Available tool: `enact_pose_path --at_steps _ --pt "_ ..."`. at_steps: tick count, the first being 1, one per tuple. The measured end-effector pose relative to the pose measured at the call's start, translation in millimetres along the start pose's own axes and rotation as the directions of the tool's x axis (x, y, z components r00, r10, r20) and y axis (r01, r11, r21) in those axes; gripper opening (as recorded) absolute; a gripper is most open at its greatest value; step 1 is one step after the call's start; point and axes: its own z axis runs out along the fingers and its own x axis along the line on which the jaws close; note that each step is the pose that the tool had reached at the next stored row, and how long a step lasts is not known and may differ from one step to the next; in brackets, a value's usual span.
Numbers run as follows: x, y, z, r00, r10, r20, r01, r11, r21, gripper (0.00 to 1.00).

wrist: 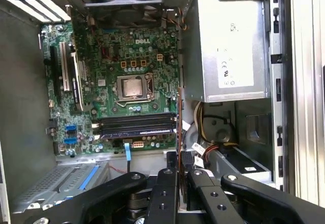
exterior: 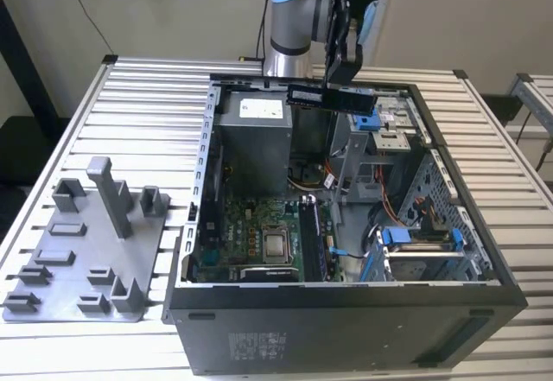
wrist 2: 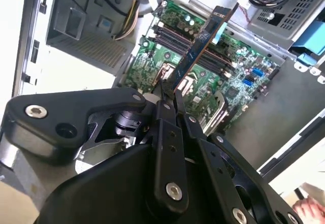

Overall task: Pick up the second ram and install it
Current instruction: 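Insert the second ram into the second slot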

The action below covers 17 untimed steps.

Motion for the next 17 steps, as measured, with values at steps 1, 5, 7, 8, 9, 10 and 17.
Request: enact_pose_path --at_steps 1,5,7,8,9,10,17 --pt "0.0 0.0 0.0 0.9999 0.013 0.0006 -0.013 0.9999 0.0008 0.14" --pt "0.0 0.0 0.0 0.9978 0.066 0.0025 -0.066 0.9978 0.0037 0.14" --pt "0.0 0.0 0.0 0.9953 0.097 0.0038 -0.097 0.9953 0.0055 0.14" --pt "0.0 0.0 0.0 0.9937 0.112 0.0044 -0.112 0.9936 0.0063 0.14" --pt "0.0 0.0 0.0 0.9917 0.128 0.0051 -0.128 0.9917 0.0072 0.14" --pt "0.0 0.0 0.0 0.9895 0.144 0.0058 -0.144 0.9895 0.008 0.14" --pt "0.0 0.0 0.1 0.9686 0.248 0.0107 -0.248 0.9686 0.0133 0.14"
